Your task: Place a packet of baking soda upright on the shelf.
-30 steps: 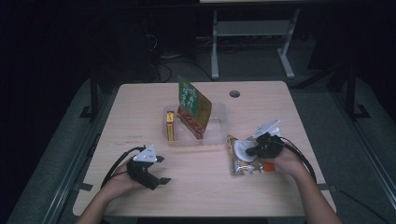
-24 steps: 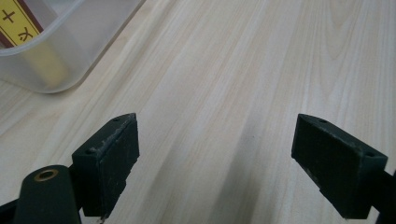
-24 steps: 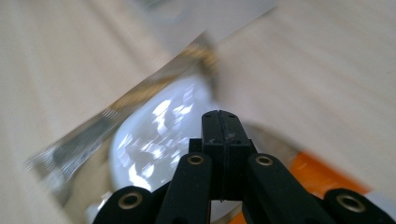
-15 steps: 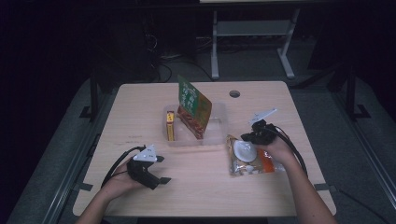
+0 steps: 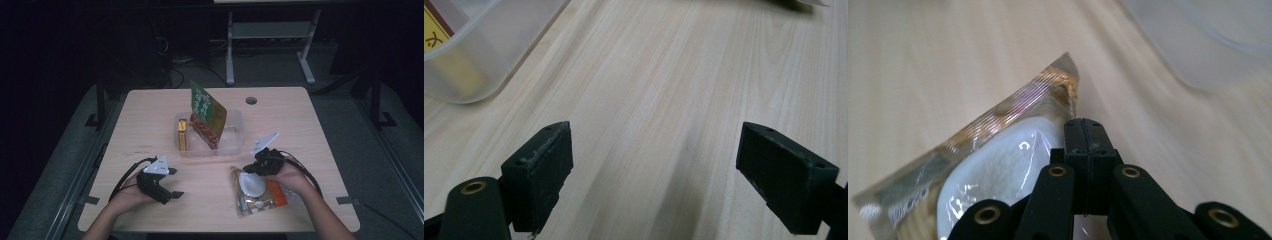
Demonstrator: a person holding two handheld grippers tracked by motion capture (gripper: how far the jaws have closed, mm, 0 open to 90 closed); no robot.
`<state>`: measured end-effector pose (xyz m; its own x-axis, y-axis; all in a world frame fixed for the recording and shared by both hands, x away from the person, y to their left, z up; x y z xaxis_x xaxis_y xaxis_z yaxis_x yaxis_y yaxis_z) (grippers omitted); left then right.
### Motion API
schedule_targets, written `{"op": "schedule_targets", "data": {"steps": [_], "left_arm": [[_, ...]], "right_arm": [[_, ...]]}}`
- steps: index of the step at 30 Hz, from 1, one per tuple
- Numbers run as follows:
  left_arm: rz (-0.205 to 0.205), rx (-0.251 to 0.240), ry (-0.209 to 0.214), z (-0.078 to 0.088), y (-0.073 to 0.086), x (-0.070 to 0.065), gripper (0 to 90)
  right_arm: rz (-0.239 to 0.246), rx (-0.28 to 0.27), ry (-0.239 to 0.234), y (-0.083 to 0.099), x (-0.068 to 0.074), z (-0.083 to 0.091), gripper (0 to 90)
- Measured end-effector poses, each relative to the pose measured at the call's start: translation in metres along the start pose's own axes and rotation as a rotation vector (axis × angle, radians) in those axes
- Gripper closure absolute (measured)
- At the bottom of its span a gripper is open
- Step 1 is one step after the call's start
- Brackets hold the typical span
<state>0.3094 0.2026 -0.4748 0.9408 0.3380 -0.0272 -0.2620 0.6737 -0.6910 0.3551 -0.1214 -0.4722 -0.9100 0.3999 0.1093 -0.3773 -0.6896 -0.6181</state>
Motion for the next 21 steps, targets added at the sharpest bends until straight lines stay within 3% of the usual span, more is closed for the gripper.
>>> {"op": "schedule_targets", "data": {"steps": [2,5,9,13,17,19,21], "left_arm": [[0.001,-0.002,0.003,-0.001,0.000,-0.001,14.5],[-0.004,-0.006,0.006,-0.001,-0.001,-0.002,14.4],[0.001,-0.012,0.005,-0.001,-0.001,-0.001,14.5],[-0.005,-0.009,0.006,0.000,-0.001,-0.001,14.4],[0.000,-0.014,0.007,-0.001,-0.002,-0.002,14.4],[0.000,-0.018,0.007,-0.001,-0.003,-0.003,14.4],[0.005,-0.030,0.011,0.000,-0.004,-0.003,14.4]], "right_arm": [[0.029,0.000,-0.029,-0.007,0.011,-0.006,90.0],[0.045,-0.018,-0.026,-0.012,0.016,0.000,89.9],[-0.017,-0.063,-0.013,-0.005,0.020,0.023,89.9],[-0.052,-0.057,-0.029,0.014,0.030,0.032,89.9],[-0.056,0.000,-0.035,0.029,0.032,0.021,89.9],[-0.022,0.029,-0.040,0.028,0.032,0.010,90.0],[-0.026,0.013,-0.055,0.023,0.035,0.006,90.0]]}}
Point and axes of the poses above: each handheld gripper's, and its own axes: z roughly backward along the jaws, y roughly out of its underside, x roughly to its left, the point moved 4 cm from there along -z, roughly forward along the jaws, and after that the axes turned 2 degrees about -z, right-handed, at the moved point
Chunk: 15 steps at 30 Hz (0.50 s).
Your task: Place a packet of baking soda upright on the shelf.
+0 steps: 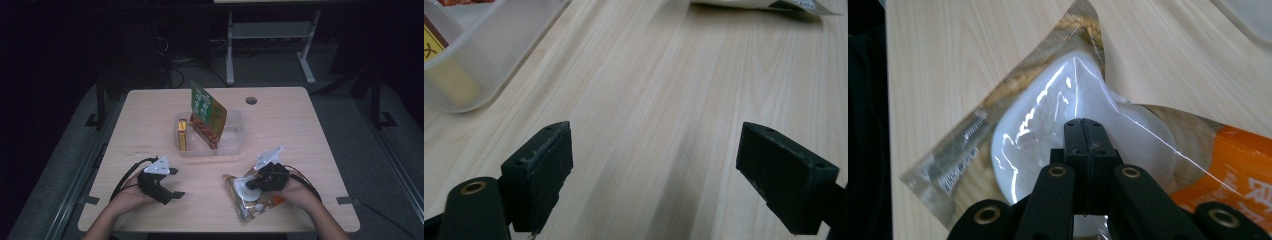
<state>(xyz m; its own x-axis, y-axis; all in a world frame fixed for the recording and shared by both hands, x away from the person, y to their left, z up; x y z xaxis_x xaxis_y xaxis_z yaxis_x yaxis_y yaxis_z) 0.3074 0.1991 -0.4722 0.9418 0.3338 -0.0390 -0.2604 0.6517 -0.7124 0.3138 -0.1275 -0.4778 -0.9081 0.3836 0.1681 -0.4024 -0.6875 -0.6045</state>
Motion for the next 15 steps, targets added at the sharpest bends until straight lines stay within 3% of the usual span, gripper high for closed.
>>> {"op": "schedule_targets", "data": {"steps": [7,15], "left_arm": [[-0.006,-0.002,0.003,0.001,-0.001,0.000,14.4],[-0.003,-0.010,-0.002,0.003,-0.003,0.000,14.3]], "right_arm": [[0.008,-0.017,-0.013,-0.016,0.008,-0.016,90.0],[0.063,-0.020,0.019,-0.046,0.025,-0.042,90.0]]}}
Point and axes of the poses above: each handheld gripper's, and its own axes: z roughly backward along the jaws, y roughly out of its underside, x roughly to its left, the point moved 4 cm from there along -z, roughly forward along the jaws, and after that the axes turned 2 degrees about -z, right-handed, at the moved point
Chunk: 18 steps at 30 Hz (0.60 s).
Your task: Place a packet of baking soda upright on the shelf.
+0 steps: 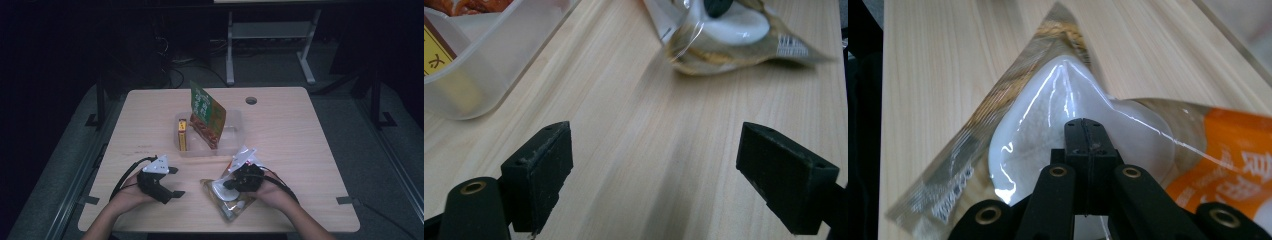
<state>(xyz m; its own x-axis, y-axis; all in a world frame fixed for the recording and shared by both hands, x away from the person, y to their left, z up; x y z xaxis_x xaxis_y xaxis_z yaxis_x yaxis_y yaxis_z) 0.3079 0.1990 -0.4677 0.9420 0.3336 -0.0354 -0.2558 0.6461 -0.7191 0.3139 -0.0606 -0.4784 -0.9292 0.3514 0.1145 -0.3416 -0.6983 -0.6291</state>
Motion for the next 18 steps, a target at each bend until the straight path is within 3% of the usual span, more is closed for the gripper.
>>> {"op": "schedule_targets", "data": {"steps": [14,18], "left_arm": [[0.000,-0.015,-0.001,0.004,-0.003,-0.001,14.0],[-0.008,-0.018,0.010,0.004,-0.004,-0.002,14.1]], "right_arm": [[0.112,-0.010,-0.047,-0.048,0.033,-0.043,90.0],[0.112,-0.024,-0.047,-0.051,0.033,-0.038,84.8]]}}
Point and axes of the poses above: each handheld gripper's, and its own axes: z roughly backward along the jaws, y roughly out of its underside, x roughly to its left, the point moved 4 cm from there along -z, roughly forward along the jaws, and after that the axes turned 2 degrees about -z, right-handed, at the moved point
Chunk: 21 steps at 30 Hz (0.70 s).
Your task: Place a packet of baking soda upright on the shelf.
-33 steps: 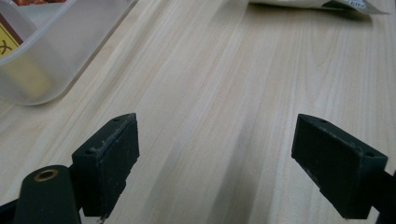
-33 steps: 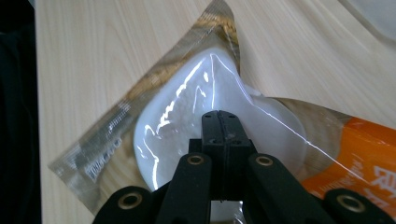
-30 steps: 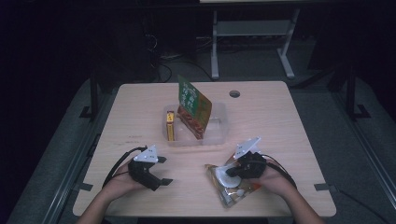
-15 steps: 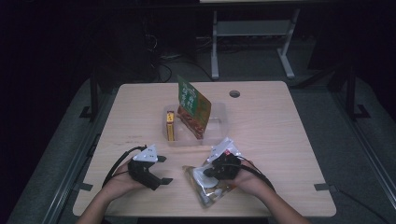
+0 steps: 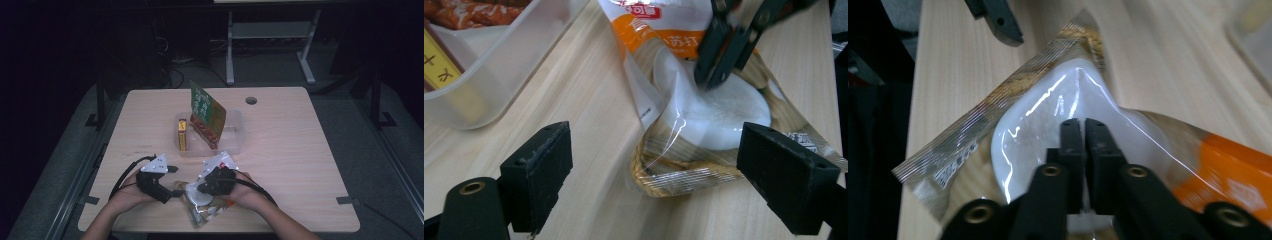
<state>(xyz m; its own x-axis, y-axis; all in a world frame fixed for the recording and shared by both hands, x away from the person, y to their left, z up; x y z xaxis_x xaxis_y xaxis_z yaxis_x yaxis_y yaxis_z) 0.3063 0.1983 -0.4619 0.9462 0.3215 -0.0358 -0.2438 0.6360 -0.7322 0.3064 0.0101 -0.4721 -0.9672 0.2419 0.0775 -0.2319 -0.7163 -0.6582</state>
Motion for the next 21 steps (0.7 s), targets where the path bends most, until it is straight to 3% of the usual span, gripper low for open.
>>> {"op": "schedule_targets", "data": {"steps": [4,6,9,11,16,21], "left_arm": [[-0.004,0.005,0.012,-0.004,-0.005,-0.002,14.6],[0.002,0.012,0.013,-0.009,-0.009,-0.003,14.7],[0.009,0.027,0.014,-0.017,-0.012,-0.005,15.2],[0.025,0.033,0.012,-0.021,-0.015,-0.006,18.5],[0.050,0.052,0.044,-0.034,-0.018,-0.008,27.6],[0.078,0.066,0.116,-0.043,-0.018,-0.012,38.0]], "right_arm": [[-0.045,-0.035,0.025,0.011,-0.014,0.027,77.9],[-0.125,-0.049,0.039,0.020,-0.023,0.043,72.7],[-0.165,-0.059,0.055,0.035,-0.038,0.060,63.8],[-0.246,-0.070,0.047,0.045,-0.046,0.073,56.8],[-0.306,-0.113,0.090,0.066,-0.060,0.096,46.4],[-0.320,-0.100,0.098,0.080,-0.063,0.099,44.4]]}}
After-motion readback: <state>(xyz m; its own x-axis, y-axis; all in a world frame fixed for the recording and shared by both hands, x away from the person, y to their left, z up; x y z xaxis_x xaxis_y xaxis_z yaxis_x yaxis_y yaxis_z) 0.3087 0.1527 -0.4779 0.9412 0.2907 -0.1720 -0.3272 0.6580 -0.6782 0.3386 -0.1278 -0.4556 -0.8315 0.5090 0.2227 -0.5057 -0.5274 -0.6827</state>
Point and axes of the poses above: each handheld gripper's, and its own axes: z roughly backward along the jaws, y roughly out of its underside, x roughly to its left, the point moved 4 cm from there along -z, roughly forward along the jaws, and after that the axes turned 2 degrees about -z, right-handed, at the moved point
